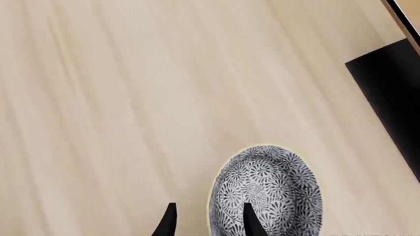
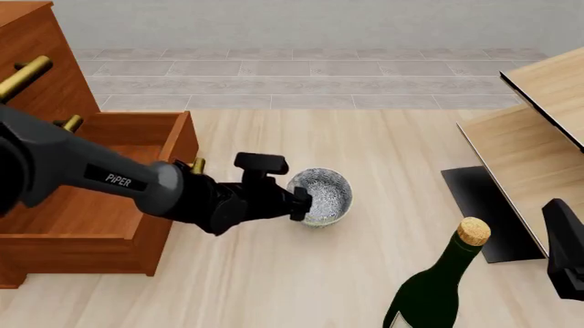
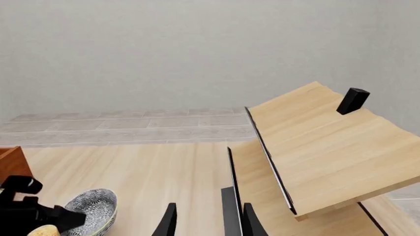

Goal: Put the bowl on top of the cabinet.

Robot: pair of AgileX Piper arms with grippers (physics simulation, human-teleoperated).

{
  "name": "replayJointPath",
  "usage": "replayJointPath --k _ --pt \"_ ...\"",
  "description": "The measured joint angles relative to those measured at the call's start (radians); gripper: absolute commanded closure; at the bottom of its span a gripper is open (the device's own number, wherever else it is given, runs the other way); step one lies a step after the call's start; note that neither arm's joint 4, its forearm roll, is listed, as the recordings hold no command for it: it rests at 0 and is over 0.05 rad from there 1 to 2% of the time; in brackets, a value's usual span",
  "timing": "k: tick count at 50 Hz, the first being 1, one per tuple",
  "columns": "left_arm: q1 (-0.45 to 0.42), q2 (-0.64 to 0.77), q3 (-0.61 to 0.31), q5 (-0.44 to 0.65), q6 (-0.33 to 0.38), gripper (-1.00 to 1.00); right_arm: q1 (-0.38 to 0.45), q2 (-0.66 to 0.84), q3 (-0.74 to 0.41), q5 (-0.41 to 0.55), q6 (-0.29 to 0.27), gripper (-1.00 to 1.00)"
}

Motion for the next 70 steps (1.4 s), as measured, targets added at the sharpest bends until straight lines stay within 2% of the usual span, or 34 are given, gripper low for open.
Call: replayJointPath --k 2,3,22,32,49,61,70 --pt "-0.002 0.001 0.001 -0.002 0.0 -1.0 0.0 0.0 0.0 0.0 0.0 -1.0" --pt "0.002 0.0 0.003 -0.003 0.002 1.0 0.0 0.0 0.0 0.0 0.0 -1.0" --pt "0.031 -0.137 0.058 0.009 0.026 1.0 0.0 0.0 0.001 -0.001 0.002 -1.0" --pt "0.007 -0.272 0.104 0.045 -0.043 1.0 -0.001 0.0 0.0 -0.001 0.004 -1.0" --pt "-0.055 -0.535 0.146 0.177 -0.128 1.0 -0.003 0.0 -0.001 -0.002 0.004 -1.0" --pt "-0.102 -0.697 0.156 0.248 -0.166 1.0 -0.005 0.0 -0.001 -0.004 0.005 -1.0" --pt "-0.125 -0.79 0.141 0.308 -0.166 1.0 -0.007 0.0 -0.001 -0.006 0.005 -1.0"
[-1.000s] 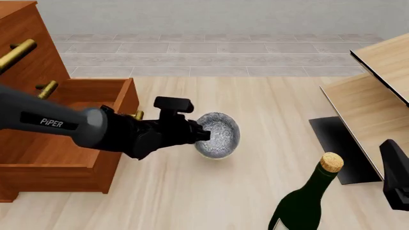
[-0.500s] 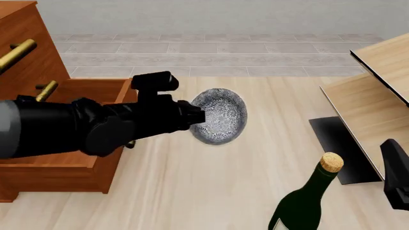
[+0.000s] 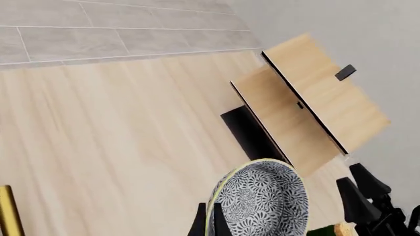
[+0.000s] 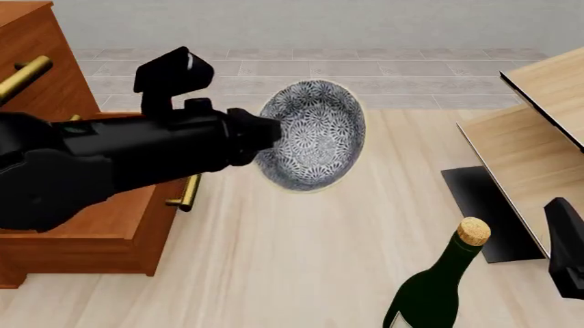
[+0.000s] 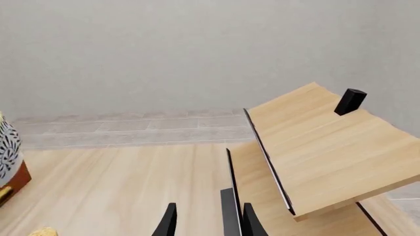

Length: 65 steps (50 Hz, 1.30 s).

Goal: Put the bowl on top of the cabinet.

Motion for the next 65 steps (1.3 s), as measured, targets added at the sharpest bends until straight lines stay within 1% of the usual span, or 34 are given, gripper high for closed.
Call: replayJointPath --k 7,19,25,36,47,58,65 --pt "0.006 -0.054 -0.038 0.076 0.005 1.0 -0.002 0.0 0.0 -0.001 0.0 -1.0" --pt "0.101 -0.117 -0.161 0.287 0.026 1.0 -0.003 0.0 0.0 -0.001 0.0 -1.0" --pt "0.182 -0.14 -0.239 0.407 0.047 1.0 -0.002 0.0 0.001 -0.001 -0.001 -1.0" --pt "0.305 -0.157 -0.392 0.602 0.049 1.0 -0.001 0.0 0.002 0.001 -0.004 -1.0" --pt "0.438 -0.136 -0.529 0.76 0.065 1.0 0.0 0.0 0.001 0.003 -0.005 -1.0" --pt "0.597 -0.098 -0.649 0.897 0.089 1.0 0.0 0.0 0.0 0.004 -0.005 -1.0" --pt "0.683 -0.057 -0.733 0.98 0.083 1.0 0.0 0.0 0.001 0.003 -0.006 -1.0"
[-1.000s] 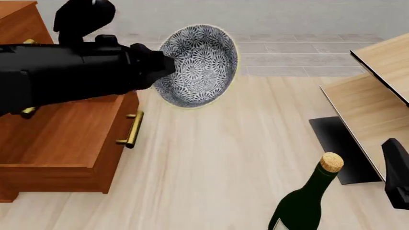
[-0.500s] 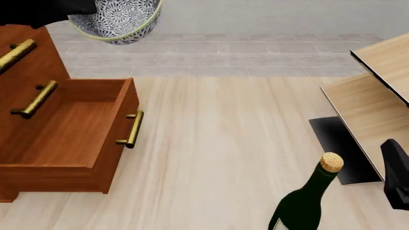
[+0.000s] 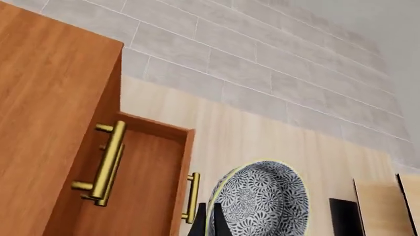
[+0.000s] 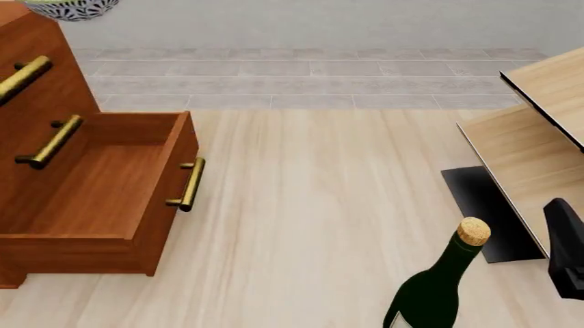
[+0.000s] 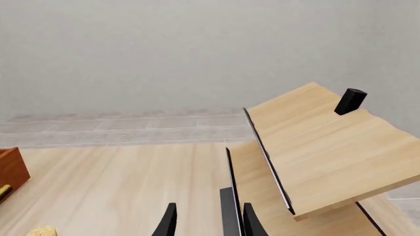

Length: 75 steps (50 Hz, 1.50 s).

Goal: Put the bowl on top of the cabinet.

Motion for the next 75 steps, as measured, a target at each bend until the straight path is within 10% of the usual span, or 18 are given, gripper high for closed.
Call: replayJointPath --k 19,47,75 --pt "0.171 0.134 -0.226 0.177 -0.116 1.0 0.001 0.0 0.0 0.001 -0.006 -1.0" --pt "0.347 0.245 -0.311 0.214 -0.401 1.0 -0.002 0.0 0.001 -0.002 -0.001 -1.0" --pt "0.534 0.264 -0.331 0.214 -0.518 1.0 0.0 0.0 0.001 0.001 -0.005 -1.0"
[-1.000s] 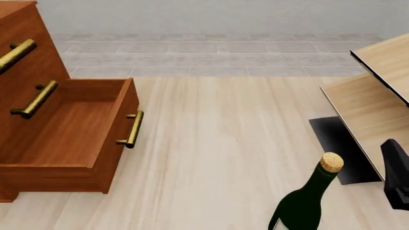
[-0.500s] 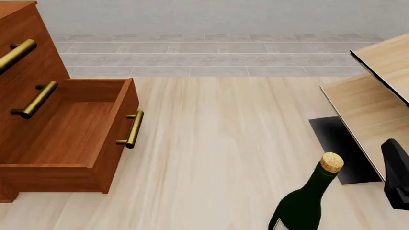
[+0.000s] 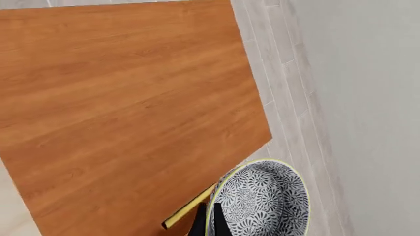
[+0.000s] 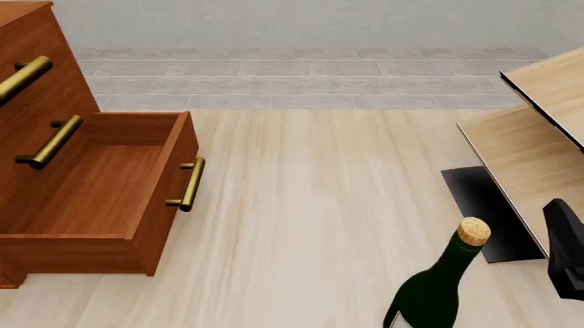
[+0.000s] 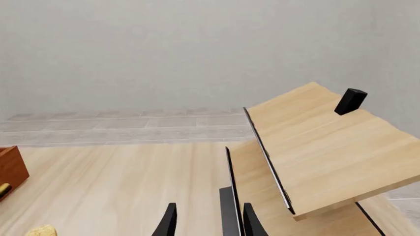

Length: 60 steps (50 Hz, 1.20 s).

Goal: Put the bowl on top of the cabinet.

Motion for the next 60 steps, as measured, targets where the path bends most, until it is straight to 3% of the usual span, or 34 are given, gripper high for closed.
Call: replayJointPath --k 29,60 --pt "0.148 0.062 0.002 0.0 0.003 1.0 0.002 0.0 -0.001 0.004 -0.001 -1.0" --pt "0.178 0.105 0.033 0.0 0.036 1.0 0.0 0.0 0.001 0.0 0.0 -1.0"
